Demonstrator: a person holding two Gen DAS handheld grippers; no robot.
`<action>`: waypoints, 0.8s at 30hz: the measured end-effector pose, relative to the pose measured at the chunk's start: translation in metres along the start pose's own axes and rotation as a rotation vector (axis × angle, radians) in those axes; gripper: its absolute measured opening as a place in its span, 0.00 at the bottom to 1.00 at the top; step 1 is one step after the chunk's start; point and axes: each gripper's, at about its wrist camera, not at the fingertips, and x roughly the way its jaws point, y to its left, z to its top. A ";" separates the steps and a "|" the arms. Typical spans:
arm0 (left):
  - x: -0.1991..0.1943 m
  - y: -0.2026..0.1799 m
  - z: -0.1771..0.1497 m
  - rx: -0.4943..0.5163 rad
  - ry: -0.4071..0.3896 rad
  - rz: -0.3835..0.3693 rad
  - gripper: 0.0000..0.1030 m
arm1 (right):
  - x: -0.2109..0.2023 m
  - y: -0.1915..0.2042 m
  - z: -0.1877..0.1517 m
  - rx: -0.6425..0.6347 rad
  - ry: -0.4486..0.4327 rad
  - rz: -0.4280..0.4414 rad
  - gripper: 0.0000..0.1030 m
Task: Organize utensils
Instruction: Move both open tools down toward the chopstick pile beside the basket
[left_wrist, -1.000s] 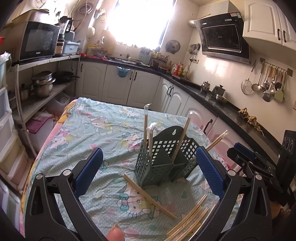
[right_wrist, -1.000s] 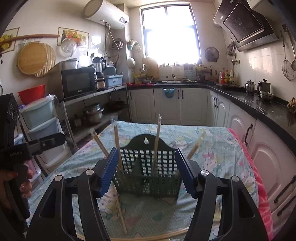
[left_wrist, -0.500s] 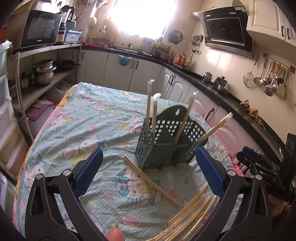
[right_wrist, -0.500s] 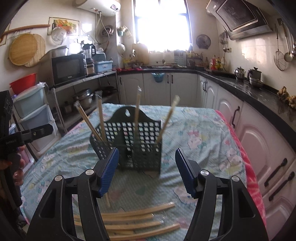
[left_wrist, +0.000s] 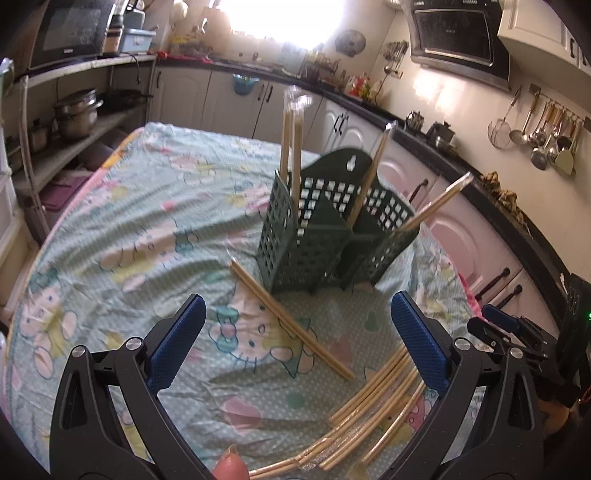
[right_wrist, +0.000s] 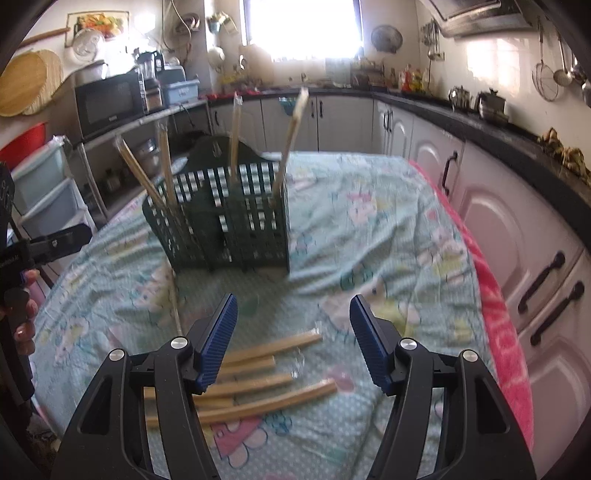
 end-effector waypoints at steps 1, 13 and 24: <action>0.004 0.000 -0.002 0.000 0.014 0.000 0.90 | 0.003 -0.001 -0.004 0.000 0.017 0.000 0.59; 0.053 -0.005 -0.024 -0.045 0.205 -0.042 0.74 | 0.021 -0.007 -0.034 0.020 0.123 -0.025 0.55; 0.080 -0.031 -0.055 -0.033 0.355 -0.116 0.50 | 0.038 -0.028 -0.046 0.162 0.201 -0.027 0.40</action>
